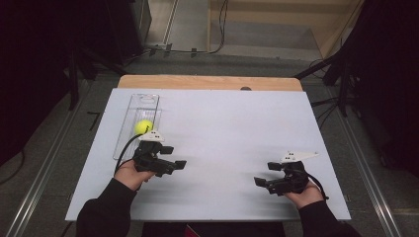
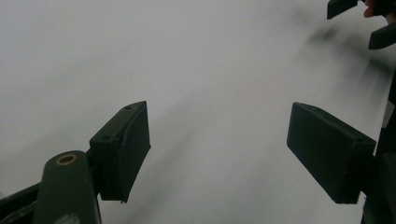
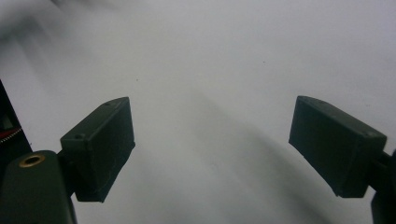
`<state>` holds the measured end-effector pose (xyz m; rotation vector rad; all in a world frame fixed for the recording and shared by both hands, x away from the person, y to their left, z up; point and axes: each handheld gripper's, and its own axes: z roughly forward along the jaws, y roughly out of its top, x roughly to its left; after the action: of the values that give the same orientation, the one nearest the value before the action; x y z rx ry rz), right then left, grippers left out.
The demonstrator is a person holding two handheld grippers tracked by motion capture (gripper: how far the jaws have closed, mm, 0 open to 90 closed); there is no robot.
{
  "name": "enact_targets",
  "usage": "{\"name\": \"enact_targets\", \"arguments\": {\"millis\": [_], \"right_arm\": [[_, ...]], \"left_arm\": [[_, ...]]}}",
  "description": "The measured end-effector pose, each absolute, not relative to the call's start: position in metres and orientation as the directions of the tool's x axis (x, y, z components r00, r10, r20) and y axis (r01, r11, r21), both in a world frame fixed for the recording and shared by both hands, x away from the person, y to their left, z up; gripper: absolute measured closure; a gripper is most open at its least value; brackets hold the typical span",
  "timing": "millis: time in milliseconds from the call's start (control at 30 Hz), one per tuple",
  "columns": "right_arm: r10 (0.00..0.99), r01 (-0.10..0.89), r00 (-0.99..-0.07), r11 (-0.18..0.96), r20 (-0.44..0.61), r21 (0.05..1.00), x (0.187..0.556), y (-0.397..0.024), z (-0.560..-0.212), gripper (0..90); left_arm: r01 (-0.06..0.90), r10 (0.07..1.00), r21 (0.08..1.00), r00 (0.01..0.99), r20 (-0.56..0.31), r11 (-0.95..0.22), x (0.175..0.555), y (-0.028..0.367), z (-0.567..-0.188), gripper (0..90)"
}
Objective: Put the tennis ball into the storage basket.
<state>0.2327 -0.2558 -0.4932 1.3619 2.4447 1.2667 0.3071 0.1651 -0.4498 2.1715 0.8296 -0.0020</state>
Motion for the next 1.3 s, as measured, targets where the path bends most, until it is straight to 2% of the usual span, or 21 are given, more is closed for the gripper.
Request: {"name": "enact_targets", "arguments": {"millis": [1300], "right_arm": [[0.732, 0.683, -0.601, 0.263, 0.32, 0.682, 0.233, -0.256, -0.493, 12.5]], "left_arm": [[0.512, 0.526, 0.701, 0.82, -0.228, -0.496, 0.274, 0.179, -0.473, 22.4]]}}
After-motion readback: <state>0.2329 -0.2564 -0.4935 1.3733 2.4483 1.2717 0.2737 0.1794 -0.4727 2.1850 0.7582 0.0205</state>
